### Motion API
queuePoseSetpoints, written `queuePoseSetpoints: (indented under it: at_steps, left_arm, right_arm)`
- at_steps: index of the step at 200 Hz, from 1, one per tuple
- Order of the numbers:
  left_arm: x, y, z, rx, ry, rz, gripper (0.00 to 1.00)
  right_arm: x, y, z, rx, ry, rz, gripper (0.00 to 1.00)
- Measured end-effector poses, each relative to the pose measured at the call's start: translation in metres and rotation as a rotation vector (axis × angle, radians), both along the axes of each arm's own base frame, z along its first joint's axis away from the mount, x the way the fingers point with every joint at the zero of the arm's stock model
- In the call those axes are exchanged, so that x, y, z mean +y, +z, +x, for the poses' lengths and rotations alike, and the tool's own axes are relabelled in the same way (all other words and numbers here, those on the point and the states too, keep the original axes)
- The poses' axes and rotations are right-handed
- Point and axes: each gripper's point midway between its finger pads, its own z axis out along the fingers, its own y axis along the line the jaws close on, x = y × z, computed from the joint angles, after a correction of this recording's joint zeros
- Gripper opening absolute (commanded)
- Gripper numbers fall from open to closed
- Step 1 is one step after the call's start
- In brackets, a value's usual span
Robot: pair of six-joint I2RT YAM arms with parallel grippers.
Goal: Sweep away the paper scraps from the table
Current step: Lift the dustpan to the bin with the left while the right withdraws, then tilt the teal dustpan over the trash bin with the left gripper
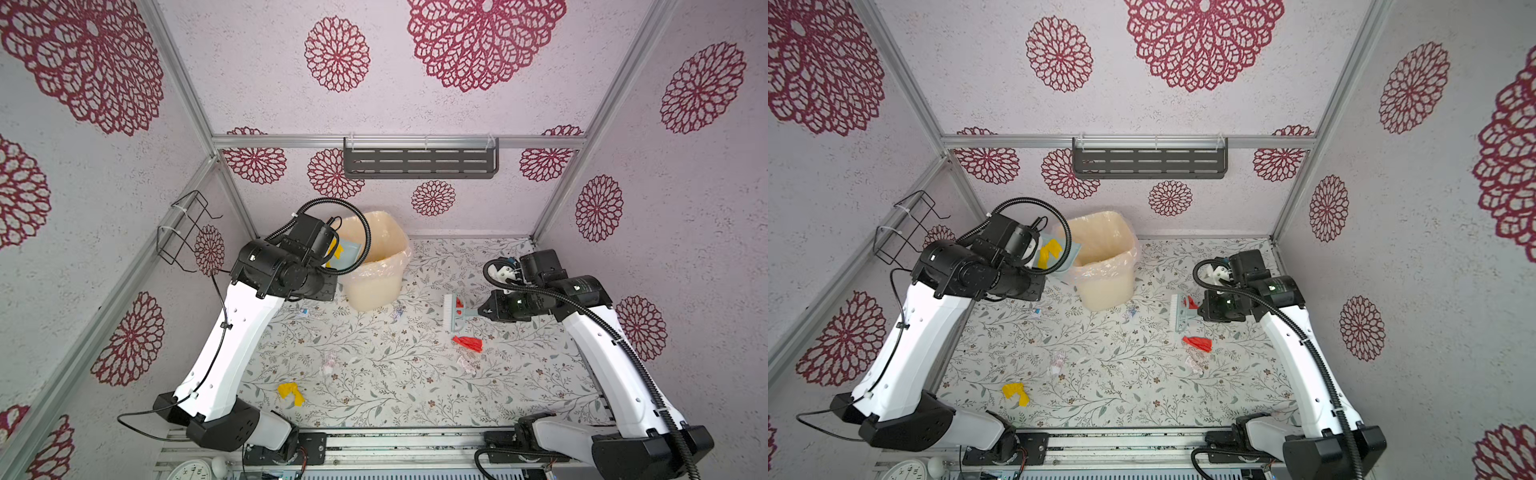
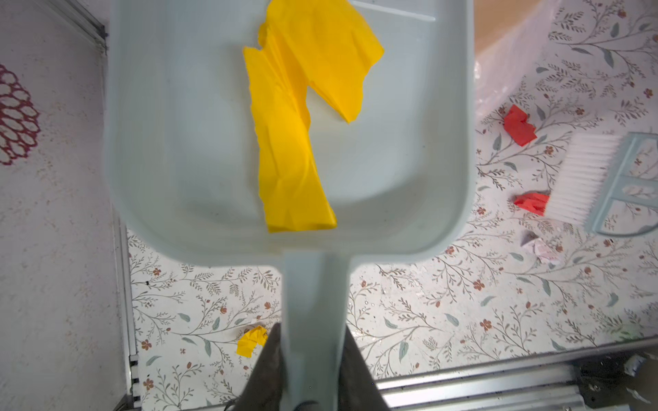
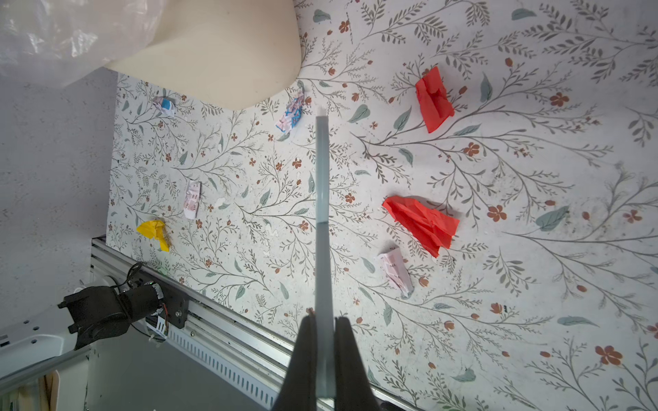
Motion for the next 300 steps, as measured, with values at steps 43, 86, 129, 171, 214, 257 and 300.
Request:
queuePoseSetpoints:
  at_steps: [43, 86, 129, 171, 214, 257, 300]
  left_arm:
    - [0.004, 0.003, 0.045, -0.021, -0.03, 0.068, 0.0]
    - [-0.004, -0.017, 0.084, 0.009, -0.103, 0.182, 0.0]
    - [-0.003, -0.023, 0.095, 0.007, -0.181, 0.369, 0.0]
    - [-0.006, -0.023, 0.098, -0.016, -0.277, 0.589, 0.0]
    - [-0.006, -0.023, 0.108, -0.031, -0.348, 0.814, 0.0]
    - [-0.015, -0.017, 0.123, -0.077, -0.414, 1.046, 0.0]
    - [-0.024, -0.023, 0.134, -0.077, -0.488, 1.225, 0.0]
  right_arm:
    - [-0.002, 0.0, 0.002, 0.004, -0.003, 0.015, 0.0]
    - [-0.003, 0.0, 0.003, 0.003, -0.005, 0.014, 0.0]
    - [-0.003, -0.001, 0.006, 0.015, -0.005, 0.017, 0.0]
    - [-0.001, 0.001, 0.013, 0.016, -0.004, 0.02, 0.0]
    - [0.0, 0.004, 0.013, 0.012, 0.0, 0.029, 0.0]
    - [0.001, 0.004, 0.012, 0.019, 0.002, 0.03, 0.0]
    - [0.001, 0.011, 0.013, 0.011, 0.006, 0.029, 0.0]
